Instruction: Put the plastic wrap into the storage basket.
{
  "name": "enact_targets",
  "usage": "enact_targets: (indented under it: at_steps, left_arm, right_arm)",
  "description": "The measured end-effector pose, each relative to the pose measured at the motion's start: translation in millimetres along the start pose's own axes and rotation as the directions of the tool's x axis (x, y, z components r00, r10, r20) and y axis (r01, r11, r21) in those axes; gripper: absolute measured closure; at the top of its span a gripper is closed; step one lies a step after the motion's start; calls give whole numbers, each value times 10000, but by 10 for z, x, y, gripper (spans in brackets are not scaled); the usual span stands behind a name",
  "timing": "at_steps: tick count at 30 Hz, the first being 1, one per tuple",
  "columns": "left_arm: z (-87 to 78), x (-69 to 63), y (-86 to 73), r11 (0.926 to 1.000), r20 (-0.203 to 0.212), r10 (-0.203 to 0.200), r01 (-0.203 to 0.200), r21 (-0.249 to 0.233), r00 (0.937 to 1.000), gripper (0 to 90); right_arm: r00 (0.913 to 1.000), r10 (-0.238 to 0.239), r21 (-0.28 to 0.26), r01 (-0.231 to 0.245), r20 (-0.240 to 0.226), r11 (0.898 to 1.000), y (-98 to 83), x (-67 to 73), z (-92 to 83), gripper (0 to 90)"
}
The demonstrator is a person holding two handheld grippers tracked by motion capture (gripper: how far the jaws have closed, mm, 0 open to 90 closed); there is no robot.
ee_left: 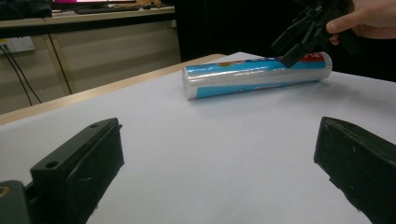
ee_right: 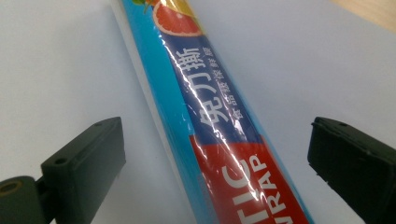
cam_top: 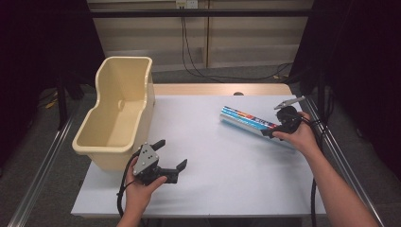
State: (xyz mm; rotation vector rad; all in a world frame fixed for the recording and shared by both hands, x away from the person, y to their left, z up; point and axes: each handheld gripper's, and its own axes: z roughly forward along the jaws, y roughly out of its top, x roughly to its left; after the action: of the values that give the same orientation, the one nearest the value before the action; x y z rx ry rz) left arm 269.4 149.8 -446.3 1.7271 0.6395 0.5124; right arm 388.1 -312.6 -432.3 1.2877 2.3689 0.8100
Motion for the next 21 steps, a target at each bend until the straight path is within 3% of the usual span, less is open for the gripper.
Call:
enact_targets:
  at_steps: [9, 15, 18, 19, 21]
  left_arm:
    - [4, 4, -7, 10000, 55, -6, 5, 49, 10000, 12]
    - [4, 17, -10, 10000, 47, -16, 16, 72, 10000, 11]
    - [2, 21, -10, 10000, 45, -3, 3, 73, 10000, 11]
    - [-1, 25, -9, 10000, 39, -11, 11, 64, 10000, 11]
    - [-3, 27, -9, 10000, 23, -8, 8, 62, 10000, 12]
  right_arm:
    - [9999, -86, 1127, 97, -105, 9936, 19, -98, 183, 75]
    - [9993, -184, 1422, 228, -321, 9896, 10, -114, 263, 104]
    - [9975, -511, 1683, 587, -496, 9840, 1, -91, 332, 117]
    - [9964, -816, 1860, 847, -248, 9789, 8, -63, 365, 137]
    - [9947, -989, 1912, 1026, -289, 9762, 17, -56, 369, 167]
